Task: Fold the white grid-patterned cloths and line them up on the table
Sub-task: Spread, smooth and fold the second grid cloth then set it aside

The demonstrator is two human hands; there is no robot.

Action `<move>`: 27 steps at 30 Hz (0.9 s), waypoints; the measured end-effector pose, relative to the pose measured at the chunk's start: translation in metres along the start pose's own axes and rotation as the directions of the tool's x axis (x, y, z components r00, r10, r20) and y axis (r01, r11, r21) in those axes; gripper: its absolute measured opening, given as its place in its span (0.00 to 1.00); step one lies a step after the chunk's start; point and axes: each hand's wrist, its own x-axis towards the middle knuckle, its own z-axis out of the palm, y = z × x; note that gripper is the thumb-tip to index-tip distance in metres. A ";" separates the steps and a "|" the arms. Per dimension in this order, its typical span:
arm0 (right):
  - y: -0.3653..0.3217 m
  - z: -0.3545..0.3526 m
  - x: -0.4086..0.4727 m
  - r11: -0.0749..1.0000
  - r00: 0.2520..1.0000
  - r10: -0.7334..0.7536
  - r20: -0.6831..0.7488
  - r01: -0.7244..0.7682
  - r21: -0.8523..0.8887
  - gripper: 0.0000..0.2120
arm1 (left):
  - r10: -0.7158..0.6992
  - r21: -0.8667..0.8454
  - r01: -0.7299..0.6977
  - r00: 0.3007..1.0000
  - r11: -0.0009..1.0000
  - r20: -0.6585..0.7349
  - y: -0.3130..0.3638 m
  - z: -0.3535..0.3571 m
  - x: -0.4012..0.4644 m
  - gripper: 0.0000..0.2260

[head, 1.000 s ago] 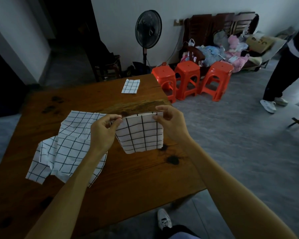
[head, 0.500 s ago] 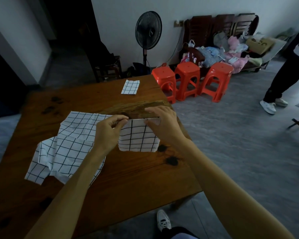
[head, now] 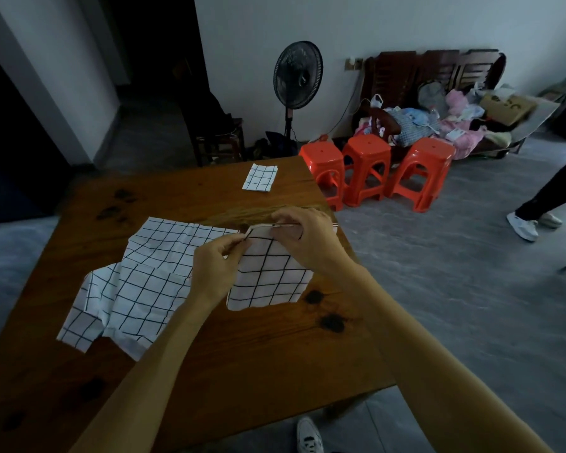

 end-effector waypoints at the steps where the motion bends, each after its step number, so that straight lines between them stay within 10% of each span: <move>1: -0.007 0.004 0.002 0.999 0.999 -0.033 0.018 0.033 -0.005 0.10 | 0.009 0.001 -0.009 1.000 1.000 0.000 0.002 0.000 0.001 0.09; 14: -0.020 -0.019 0.021 0.954 0.987 0.086 -0.139 -0.041 0.296 0.06 | -0.057 0.027 0.058 0.998 0.998 -0.017 -0.033 -0.005 -0.025 0.08; 27: -0.002 -0.023 0.017 0.996 0.974 -0.086 -0.209 0.081 -0.032 0.05 | -0.017 0.148 0.016 1.000 0.989 0.006 -0.026 0.000 -0.017 0.13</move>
